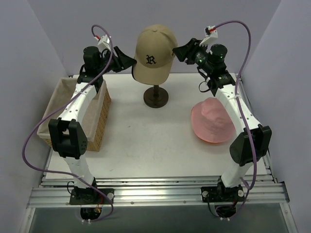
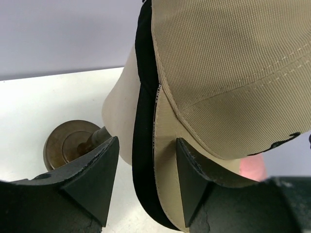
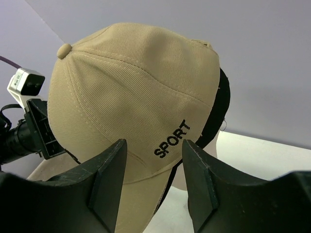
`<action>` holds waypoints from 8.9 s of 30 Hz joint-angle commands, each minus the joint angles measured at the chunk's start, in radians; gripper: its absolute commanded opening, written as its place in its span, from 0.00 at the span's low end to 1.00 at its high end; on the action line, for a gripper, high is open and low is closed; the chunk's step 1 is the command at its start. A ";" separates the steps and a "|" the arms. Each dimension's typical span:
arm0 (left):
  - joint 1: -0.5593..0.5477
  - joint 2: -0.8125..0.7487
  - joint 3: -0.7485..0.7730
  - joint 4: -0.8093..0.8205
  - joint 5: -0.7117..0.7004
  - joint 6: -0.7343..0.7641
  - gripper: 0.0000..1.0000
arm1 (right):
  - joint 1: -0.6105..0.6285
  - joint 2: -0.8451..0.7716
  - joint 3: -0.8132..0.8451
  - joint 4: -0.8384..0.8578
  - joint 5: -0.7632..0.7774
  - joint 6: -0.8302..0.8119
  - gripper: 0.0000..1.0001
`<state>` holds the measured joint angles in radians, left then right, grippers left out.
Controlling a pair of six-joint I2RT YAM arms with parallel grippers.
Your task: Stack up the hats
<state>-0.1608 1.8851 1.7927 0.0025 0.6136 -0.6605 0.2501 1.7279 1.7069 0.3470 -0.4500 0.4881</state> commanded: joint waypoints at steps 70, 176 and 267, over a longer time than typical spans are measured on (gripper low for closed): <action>0.000 -0.447 -0.128 -0.256 -0.350 0.075 0.69 | 0.152 -0.051 -0.185 -0.046 0.387 -0.089 0.37; -0.141 -0.320 -0.161 0.062 -0.477 0.222 0.70 | 0.011 0.131 0.237 -0.022 -0.016 -0.140 0.34; -0.175 -0.489 -0.306 0.081 -0.538 0.203 0.70 | 0.048 0.335 0.456 -0.238 0.016 -0.273 0.40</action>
<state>-0.3328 1.4921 1.4788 0.0570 0.1146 -0.4667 0.2855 2.0922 2.1757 0.1612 -0.3569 0.2401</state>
